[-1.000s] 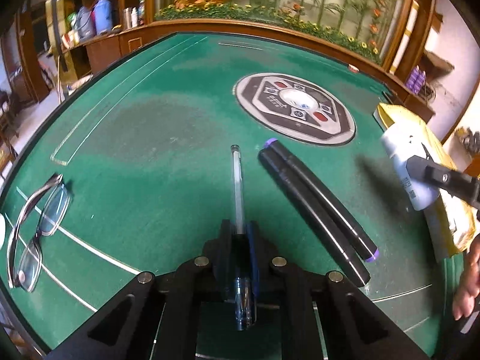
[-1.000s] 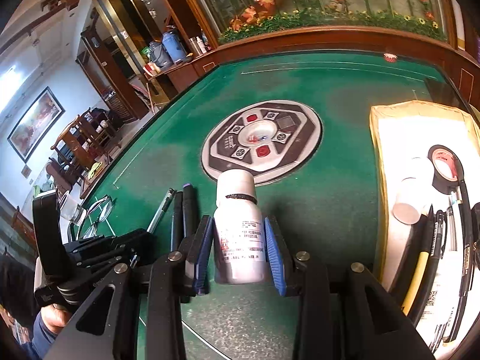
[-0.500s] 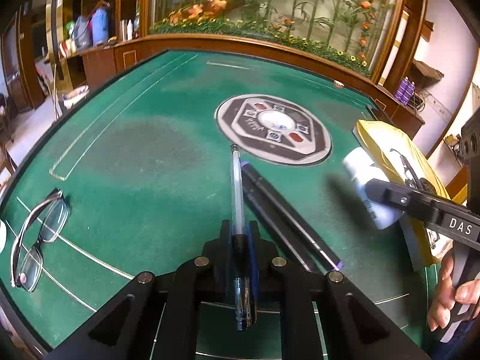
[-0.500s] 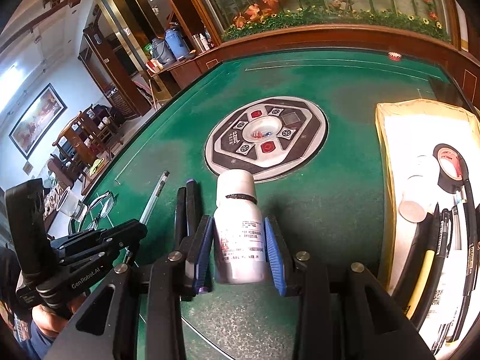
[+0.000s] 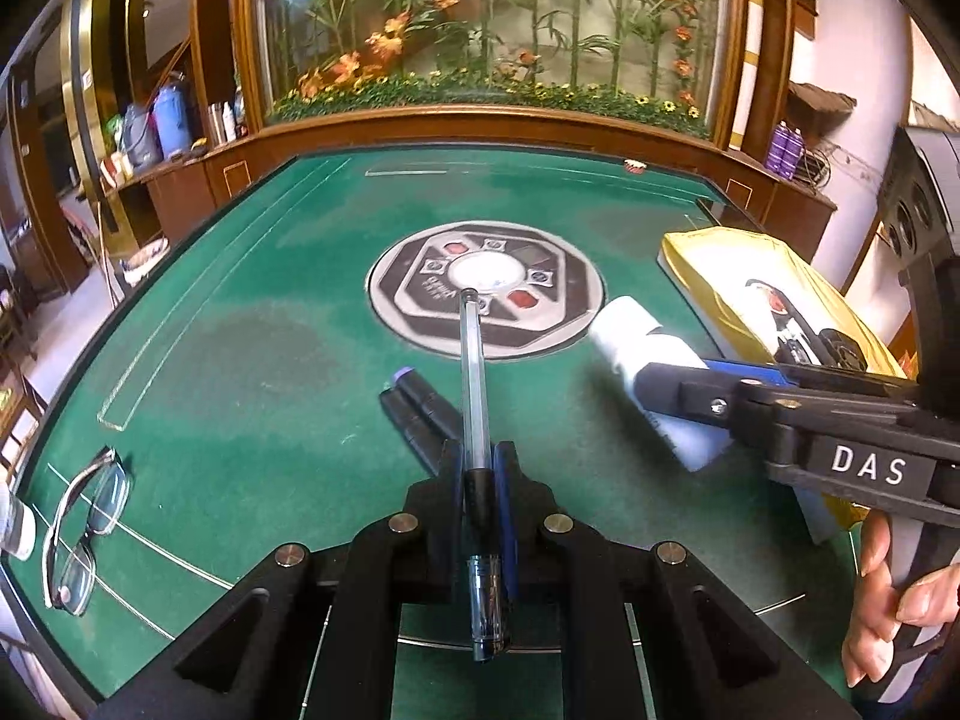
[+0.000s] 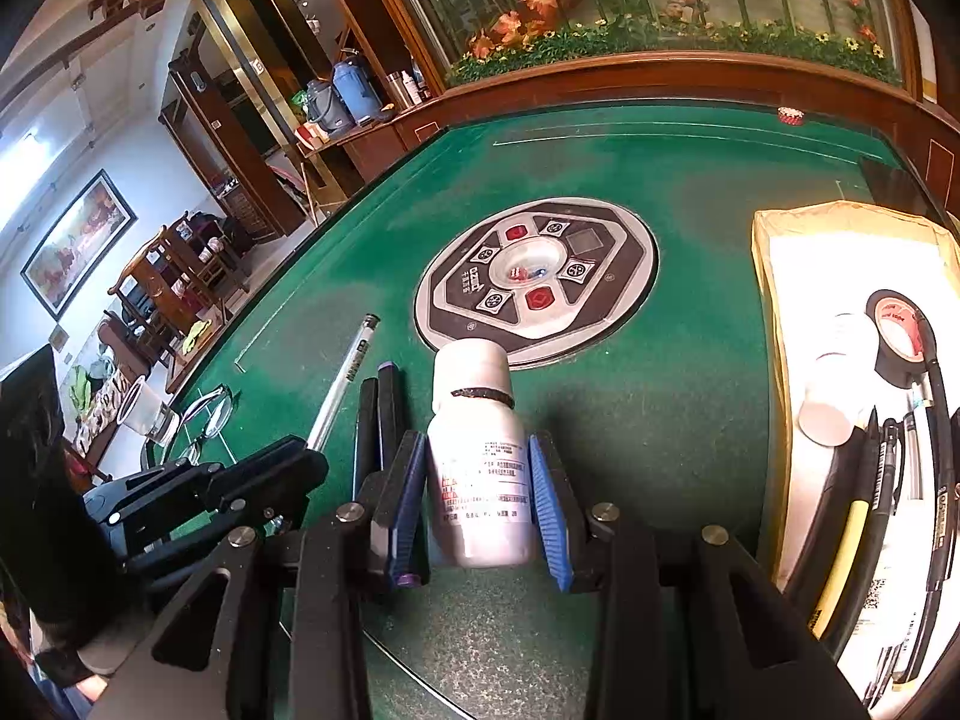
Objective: Organize rigid objects
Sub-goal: 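Grasp the clear pen with the left tool while the right tool holds the bottle, then carry the white bottle and clear pen onto the tray and release them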
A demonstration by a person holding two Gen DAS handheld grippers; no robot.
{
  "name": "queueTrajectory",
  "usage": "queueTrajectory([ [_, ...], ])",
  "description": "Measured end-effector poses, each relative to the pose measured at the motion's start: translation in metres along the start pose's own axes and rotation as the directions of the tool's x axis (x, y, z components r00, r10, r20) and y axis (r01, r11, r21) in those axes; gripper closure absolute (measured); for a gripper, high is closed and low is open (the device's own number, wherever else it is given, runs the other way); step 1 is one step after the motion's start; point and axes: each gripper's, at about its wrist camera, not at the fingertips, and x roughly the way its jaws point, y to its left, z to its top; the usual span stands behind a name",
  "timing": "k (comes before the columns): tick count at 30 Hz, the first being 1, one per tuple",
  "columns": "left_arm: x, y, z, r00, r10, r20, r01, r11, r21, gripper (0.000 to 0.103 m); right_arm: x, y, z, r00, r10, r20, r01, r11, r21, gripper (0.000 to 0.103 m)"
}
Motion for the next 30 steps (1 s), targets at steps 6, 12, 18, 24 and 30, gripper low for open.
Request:
queueTrajectory([
  [6,-0.01,-0.013,0.005,0.999,0.017,0.036,-0.018,0.999,0.039,0.094,-0.01,-0.003,0.002,1.0,0.013,0.02,-0.014,1.0,0.014,0.07],
  [12,-0.014,-0.027,0.009,0.999,0.013,0.051,-0.017,0.997,0.07,0.093,-0.029,-0.015,-0.001,0.998,0.015,0.057,-0.018,0.999,0.039,0.07],
  [18,-0.016,-0.042,0.012,0.999,0.002,0.054,-0.008,0.995,0.1,0.093,-0.046,-0.034,-0.006,0.996,-0.003,0.085,-0.004,0.997,0.072,0.07],
  [24,-0.014,-0.058,0.017,0.999,-0.026,0.048,0.02,0.992,0.121,0.094,-0.062,-0.057,-0.005,0.992,-0.016,0.126,-0.001,0.992,0.13,0.069],
  [30,-0.01,-0.076,0.027,0.995,-0.095,0.018,0.093,0.989,0.114,0.094,-0.077,-0.087,-0.003,0.985,-0.052,0.164,0.016,0.976,0.215,0.069],
])
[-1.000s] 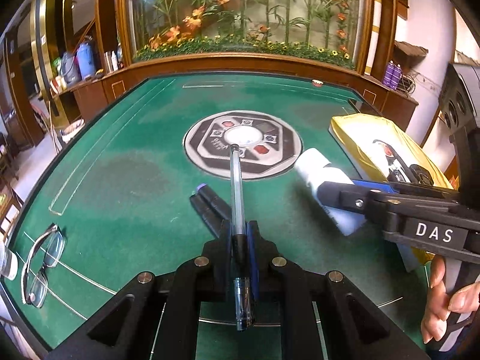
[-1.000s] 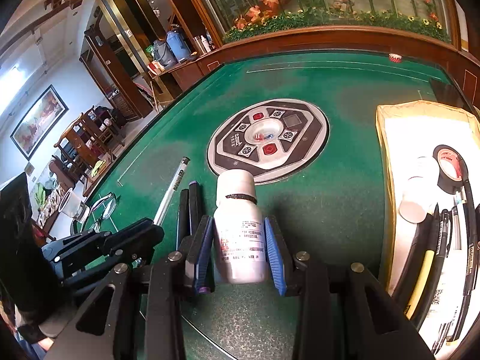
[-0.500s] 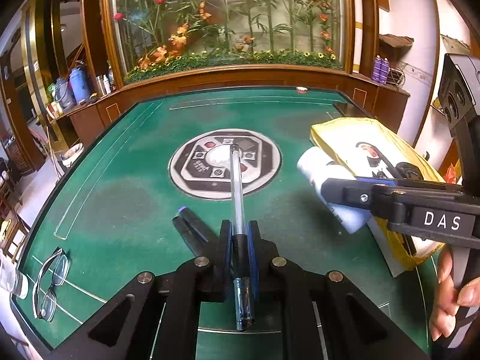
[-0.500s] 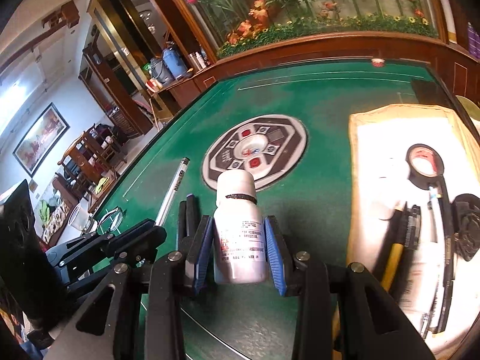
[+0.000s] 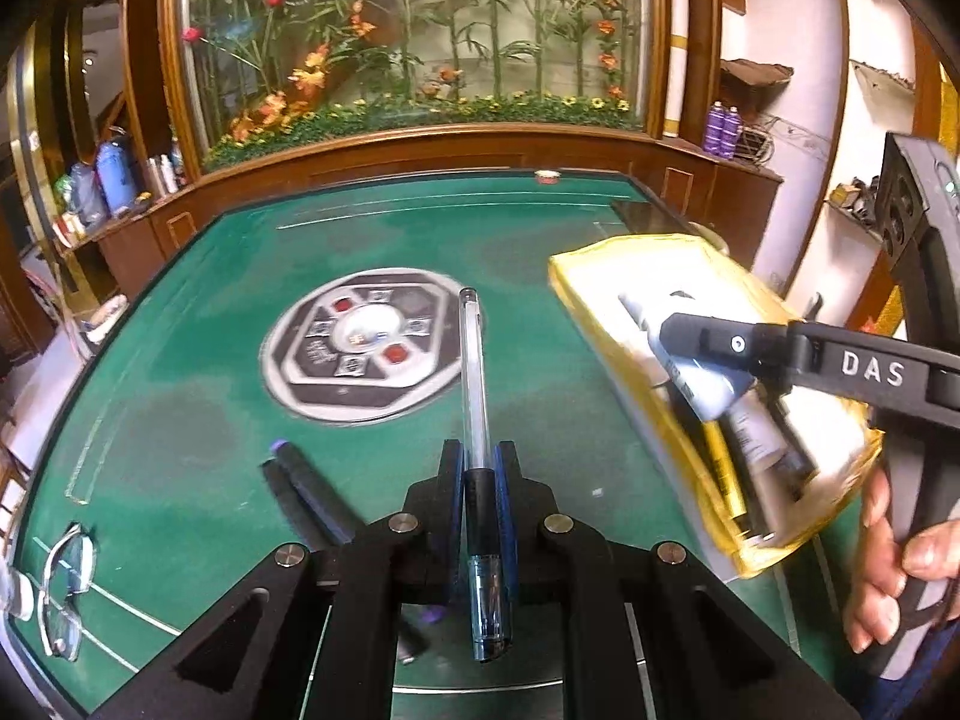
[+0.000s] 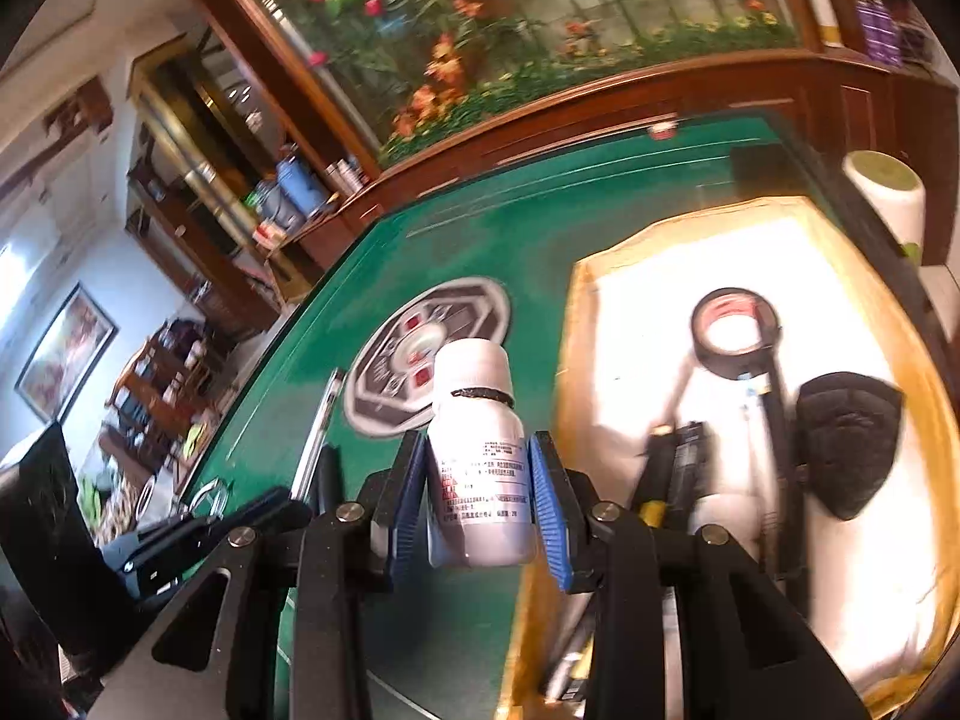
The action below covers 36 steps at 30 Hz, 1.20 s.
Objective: Organize rigid objects
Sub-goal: 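Carry the white bottle and clear pen onto the tray and release them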
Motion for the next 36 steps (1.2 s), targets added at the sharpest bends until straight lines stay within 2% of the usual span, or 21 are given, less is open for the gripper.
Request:
queueTrajectory([
  [4,0.002,-0.018,0.013,0.998,-0.069,-0.005,0.069,0.998,-0.002,0.094,-0.018,-0.025,0.01,0.997,-0.05,0.06,0.046,0.997,0.062,0.069],
  [8,0.006,-0.047,0.023,0.988,-0.152,-0.013,0.152,0.988,0.014,0.094,-0.031,-0.049,0.016,0.98,-0.167,0.106,0.154,0.981,0.119,0.069],
  [11,0.014,-0.072,0.026,0.979,-0.203,-0.036,0.204,0.979,0.021,0.094,-0.035,-0.057,0.017,0.968,-0.223,0.119,0.207,0.969,0.137,0.069],
  [15,0.028,-0.101,0.022,0.965,-0.251,-0.08,0.254,0.967,0.029,0.094,-0.036,-0.063,0.018,0.962,-0.249,0.116,0.231,0.962,0.145,0.069],
  [21,0.045,-0.114,0.017,0.957,-0.263,-0.119,0.267,0.963,0.02,0.094,-0.032,-0.066,0.019,0.961,-0.259,0.095,0.245,0.959,0.141,0.069],
  [36,0.064,-0.125,0.004,0.951,-0.273,-0.149,0.279,0.96,0.023,0.094,-0.012,-0.072,0.014,0.955,-0.295,0.01,0.291,0.946,0.139,0.069],
])
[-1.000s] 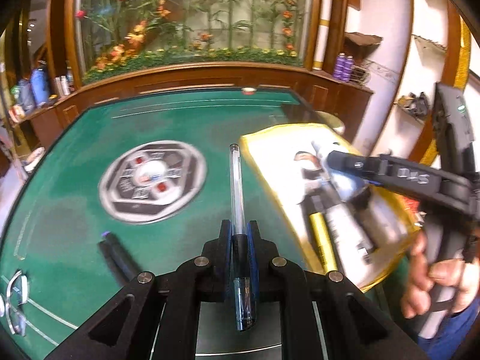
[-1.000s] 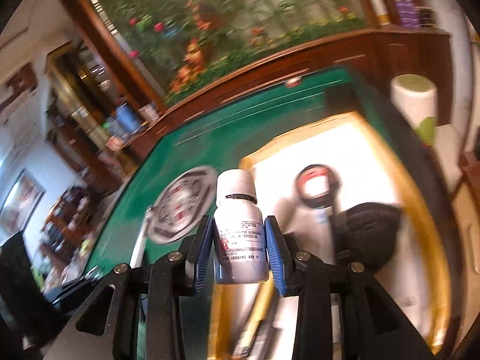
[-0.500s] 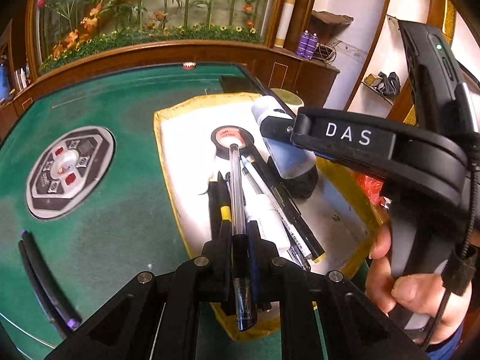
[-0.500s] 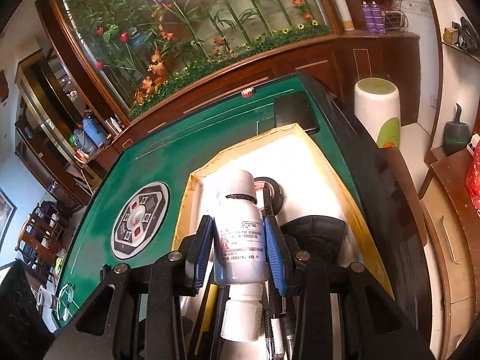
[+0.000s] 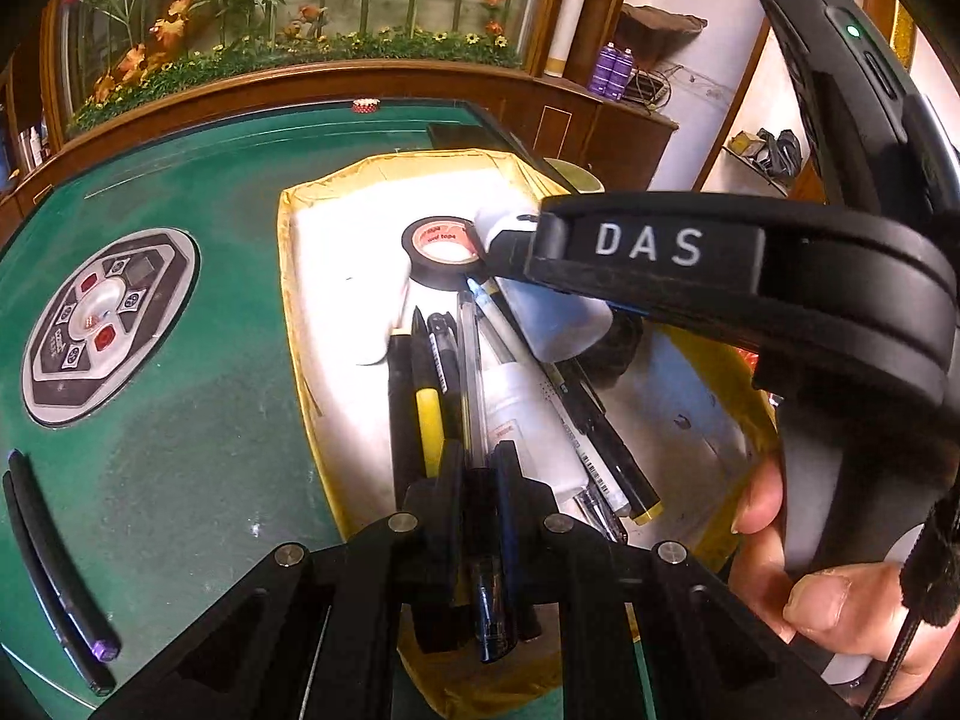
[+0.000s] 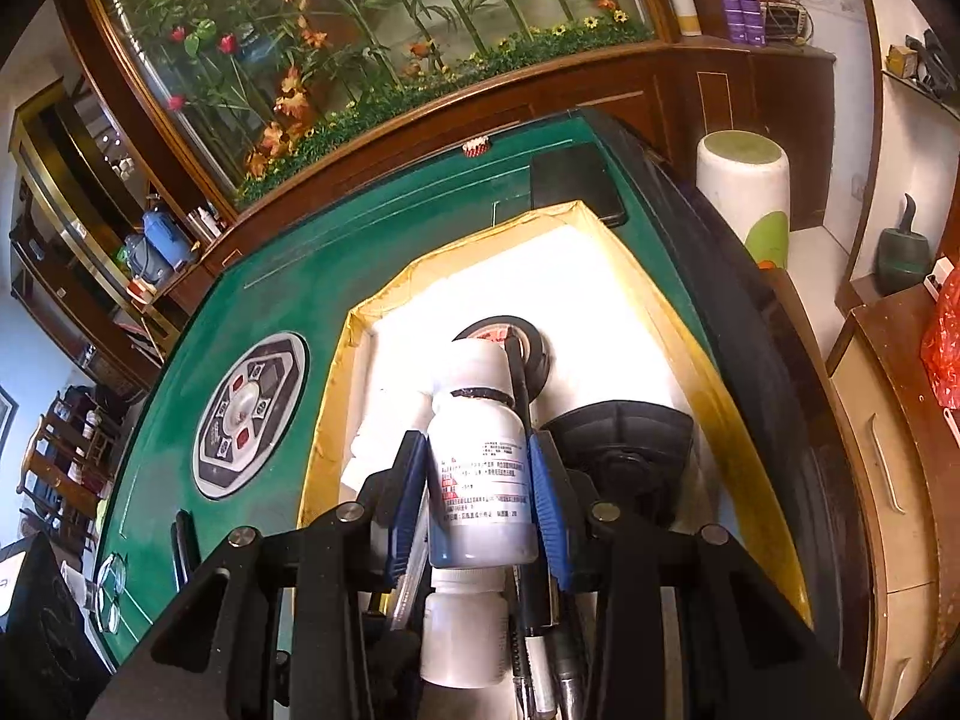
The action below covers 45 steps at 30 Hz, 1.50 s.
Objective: Organize rigid objects
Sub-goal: 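Carry the white bottle and clear pen onto the tray and release them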
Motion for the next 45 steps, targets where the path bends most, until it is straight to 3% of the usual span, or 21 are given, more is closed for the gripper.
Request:
queueTrajectory([
  [11,-0.002,0.007,-0.009,0.998,-0.033,0.058,0.033,0.999,-0.009,0.094,0.008,0.008,-0.005,0.999,-0.029,-0.028,0.028,0.999,-0.032,0.069],
  [30,-0.002,0.013,-0.008,0.994,-0.084,0.069,0.086,0.996,-0.028,0.092,0.015,0.007,-0.004,0.998,-0.043,-0.037,0.042,0.999,-0.02,0.069],
  [32,-0.002,0.014,-0.008,0.993,-0.094,0.073,0.097,0.995,-0.034,0.087,0.013,0.007,-0.004,0.999,-0.043,-0.028,0.043,0.999,-0.021,0.069],
  [34,-0.005,0.014,-0.008,0.99,-0.109,0.086,0.113,0.993,-0.041,0.07,0.011,0.006,-0.003,0.999,-0.037,-0.021,0.037,0.999,-0.015,0.069],
  [35,-0.007,0.014,-0.008,0.99,-0.106,0.098,0.11,0.993,-0.04,0.057,0.01,0.006,-0.003,0.999,-0.037,-0.018,0.036,0.999,-0.013,0.069],
  [36,-0.009,0.014,-0.008,0.989,-0.101,0.112,0.106,0.994,-0.039,0.054,0.009,0.005,-0.003,0.999,-0.036,-0.014,0.036,0.999,-0.009,0.069],
  [45,-0.012,0.014,-0.009,0.987,-0.089,0.131,0.094,0.995,-0.028,0.051,-0.008,0.003,0.001,0.998,-0.017,0.055,0.016,1.0,0.018,0.069],
])
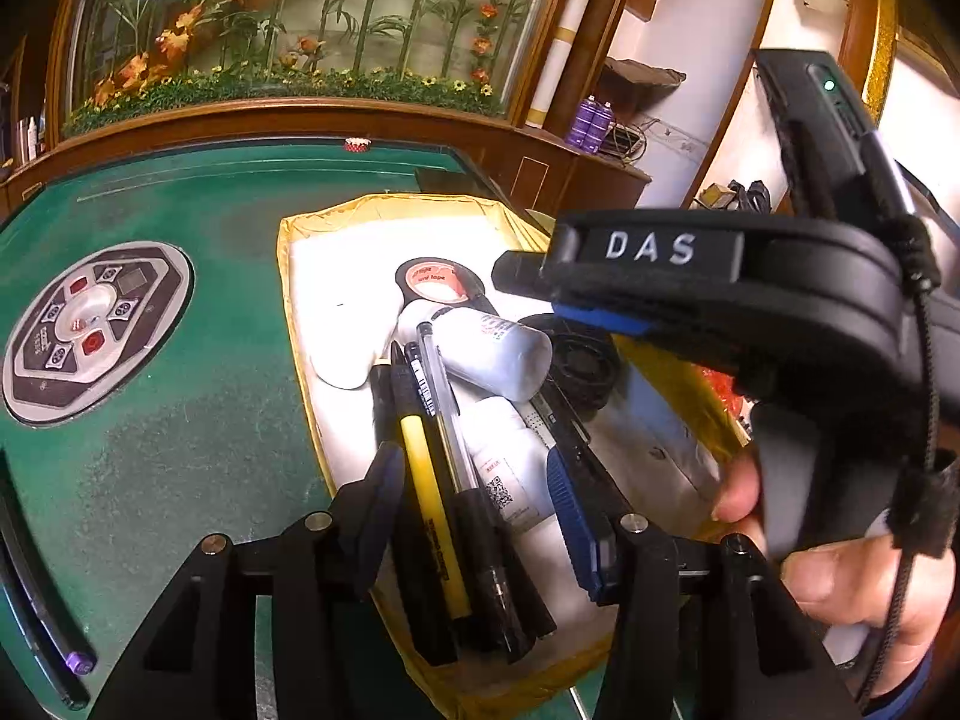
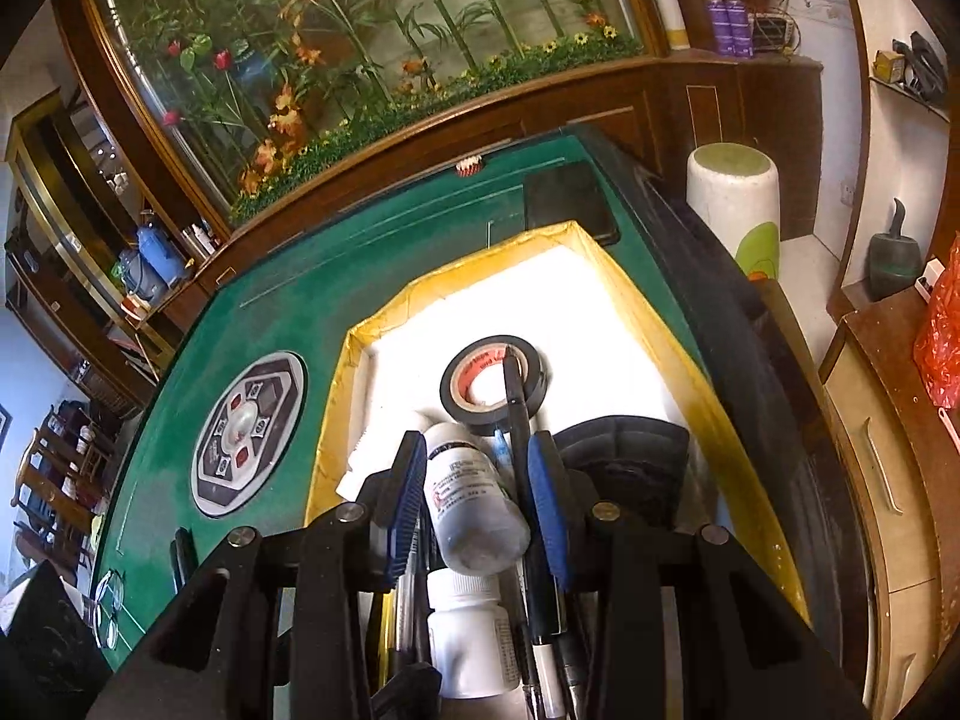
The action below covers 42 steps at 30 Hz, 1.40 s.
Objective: Organize rigid objects
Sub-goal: 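Carry the white bottle and clear pen onto the tray and release them, then move both open tools back to the remaining black markers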
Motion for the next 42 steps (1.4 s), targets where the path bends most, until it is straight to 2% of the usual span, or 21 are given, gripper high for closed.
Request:
queueTrajectory([
  [4,-0.003,0.003,0.001,1.0,0.019,0.02,-0.019,1.0,-0.006,0.049,-0.005,0.0,0.001,1.0,0.007,0.018,-0.007,1.0,0.008,0.069],
  [9,-0.013,0.016,0.003,0.997,0.021,0.069,-0.017,0.998,-0.063,0.049,-0.007,-0.003,0.002,0.999,0.004,0.033,-0.005,1.0,0.024,0.069],
  [13,-0.029,0.026,0.003,0.986,0.065,0.151,-0.049,0.993,-0.107,0.049,-0.009,-0.003,0.003,0.999,0.001,0.044,-0.003,1.0,0.03,0.069],
  [17,-0.043,0.038,-0.002,0.976,0.114,0.185,-0.084,0.983,-0.162,0.049,-0.01,0.002,0.002,0.999,0.003,0.054,-0.004,1.0,0.015,0.069],
  [21,-0.057,0.048,-0.01,0.972,0.15,0.182,-0.114,0.975,-0.191,0.049,-0.013,0.011,-0.002,0.998,0.014,0.063,-0.013,1.0,-0.021,0.069],
  [26,-0.096,0.057,-0.027,0.952,0.211,0.223,-0.175,0.969,-0.173,0.048,-0.024,0.036,-0.01,0.994,0.053,0.095,-0.043,0.993,-0.107,0.069],
  [29,-0.124,0.079,-0.042,0.939,0.258,0.227,-0.211,0.954,-0.214,0.048,-0.031,0.066,-0.024,0.988,0.12,0.102,-0.096,0.973,-0.212,0.069],
  [32,-0.147,0.116,-0.058,0.923,0.325,0.207,-0.257,0.92,-0.297,0.045,-0.029,0.101,-0.045,0.973,0.23,0.03,-0.211,0.929,-0.303,0.069],
  [35,-0.158,0.155,-0.072,0.913,0.382,0.142,-0.305,0.872,-0.382,0.044,-0.017,0.137,-0.07,0.94,0.318,-0.121,-0.34,0.863,-0.374,0.069],
  [36,-0.159,0.168,-0.076,0.914,0.388,0.12,-0.31,0.858,-0.409,0.044,-0.014,0.146,-0.078,0.936,0.319,-0.151,-0.353,0.845,-0.401,0.069],
  [38,-0.151,0.188,-0.08,0.928,0.368,0.053,-0.312,0.848,-0.428,0.044,-0.006,0.163,-0.093,0.926,0.313,-0.209,-0.375,0.814,-0.443,0.069],
  [41,-0.142,0.204,-0.086,0.927,0.375,0.016,-0.326,0.827,-0.459,0.044,0.011,0.176,-0.106,0.907,0.296,-0.3,-0.407,0.799,-0.443,0.069],
  [42,-0.14,0.208,-0.083,0.936,0.352,0.008,-0.308,0.827,-0.47,0.044,0.016,0.178,-0.108,0.901,0.292,-0.32,-0.414,0.797,-0.439,0.069],
])
